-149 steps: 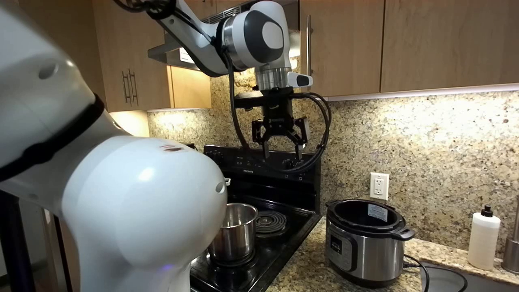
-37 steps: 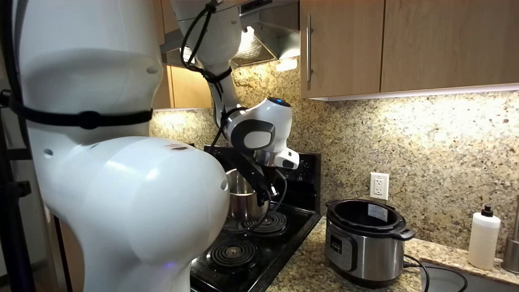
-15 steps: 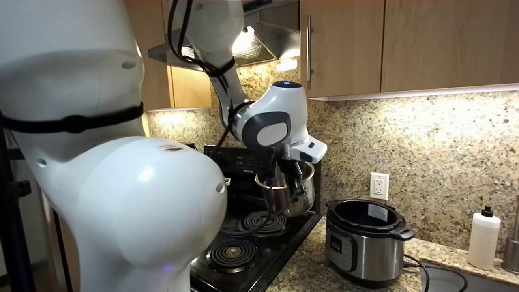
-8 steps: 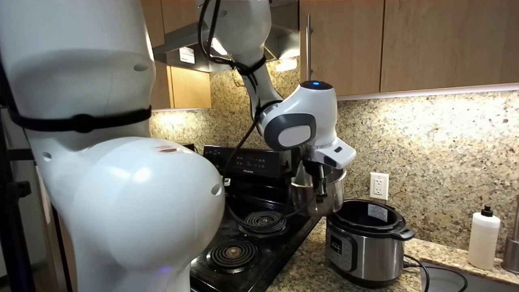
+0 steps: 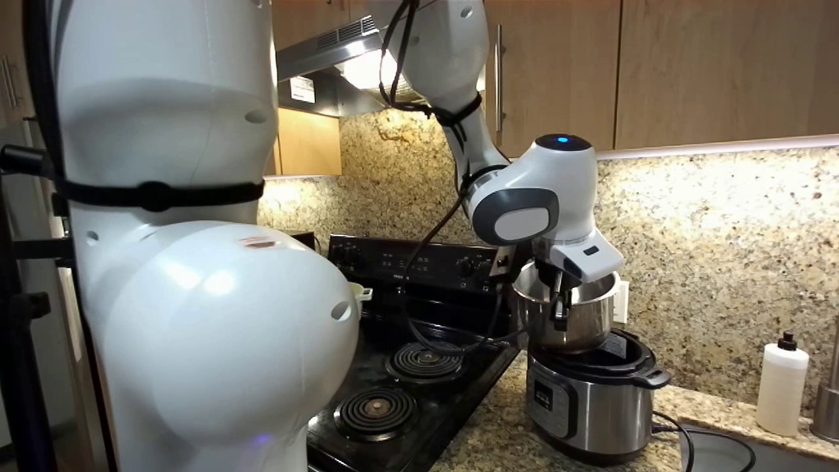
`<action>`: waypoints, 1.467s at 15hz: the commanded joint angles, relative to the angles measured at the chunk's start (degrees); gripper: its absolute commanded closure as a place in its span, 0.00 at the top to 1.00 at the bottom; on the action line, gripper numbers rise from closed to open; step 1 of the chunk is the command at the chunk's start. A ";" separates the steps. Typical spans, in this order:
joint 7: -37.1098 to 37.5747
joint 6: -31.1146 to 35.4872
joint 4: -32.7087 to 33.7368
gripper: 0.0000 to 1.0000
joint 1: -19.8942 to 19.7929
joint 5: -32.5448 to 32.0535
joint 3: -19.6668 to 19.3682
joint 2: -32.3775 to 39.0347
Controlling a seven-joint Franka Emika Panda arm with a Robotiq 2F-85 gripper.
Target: Put the metal bowl on the stove in the cooker
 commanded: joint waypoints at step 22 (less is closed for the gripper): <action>22.24 -6.99 9.94 0.01 4.45 -16.48 -9.01 11.64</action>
